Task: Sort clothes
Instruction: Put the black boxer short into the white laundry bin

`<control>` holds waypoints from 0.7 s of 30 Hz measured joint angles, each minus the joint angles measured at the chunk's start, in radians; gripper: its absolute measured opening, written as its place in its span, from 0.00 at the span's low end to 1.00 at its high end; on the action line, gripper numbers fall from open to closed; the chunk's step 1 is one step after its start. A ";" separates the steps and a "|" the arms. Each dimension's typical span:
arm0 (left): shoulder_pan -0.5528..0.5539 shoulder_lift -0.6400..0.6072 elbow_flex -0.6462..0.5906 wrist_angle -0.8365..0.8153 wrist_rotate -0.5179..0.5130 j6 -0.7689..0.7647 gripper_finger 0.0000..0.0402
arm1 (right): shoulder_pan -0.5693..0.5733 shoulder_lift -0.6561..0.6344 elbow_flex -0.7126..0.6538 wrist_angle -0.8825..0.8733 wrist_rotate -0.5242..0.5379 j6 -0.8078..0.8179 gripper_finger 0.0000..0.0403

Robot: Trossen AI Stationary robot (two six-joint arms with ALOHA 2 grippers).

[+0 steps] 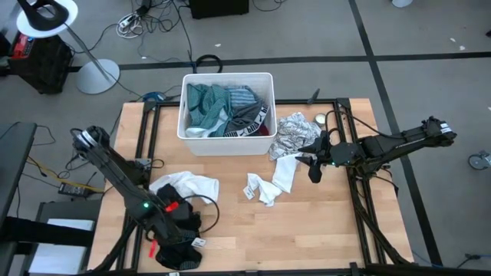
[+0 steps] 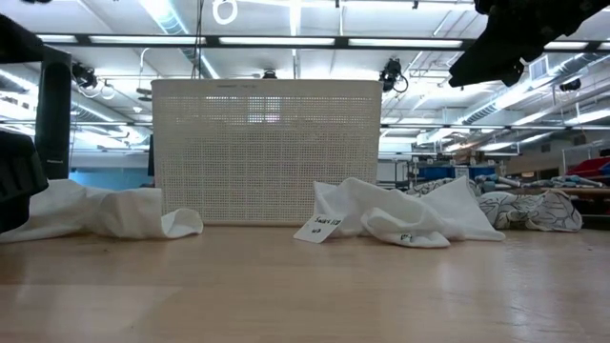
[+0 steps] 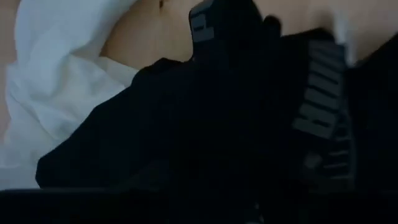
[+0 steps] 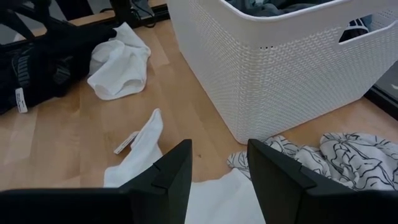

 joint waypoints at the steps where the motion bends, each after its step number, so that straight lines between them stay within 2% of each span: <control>1: 0.001 0.016 0.000 0.000 0.009 0.002 0.41 | 0.000 0.000 0.000 0.000 0.000 0.000 0.39; 3: 0.003 0.040 0.000 -0.001 0.035 -0.014 0.39 | 0.000 0.000 0.000 0.000 0.000 0.000 0.39; 5: 0.003 0.052 0.000 -0.001 0.056 -0.042 0.33 | 0.000 0.000 0.000 0.000 0.000 0.000 0.39; 9: 0.003 0.050 0.019 -0.008 0.063 -0.094 0.10 | 0.000 0.000 0.000 0.000 0.000 0.000 0.39; 11: 0.003 0.038 0.042 -0.015 0.065 -0.099 0.03 | 0.000 0.000 0.000 0.000 0.000 0.000 0.39; 15: 0.003 0.032 0.134 -0.111 0.038 -0.118 0.02 | 0.000 0.000 0.000 0.000 0.000 0.011 0.39; 21: 0.003 0.031 0.364 -0.354 -0.106 -0.150 0.01 | 0.000 0.000 0.000 0.000 0.000 0.014 0.39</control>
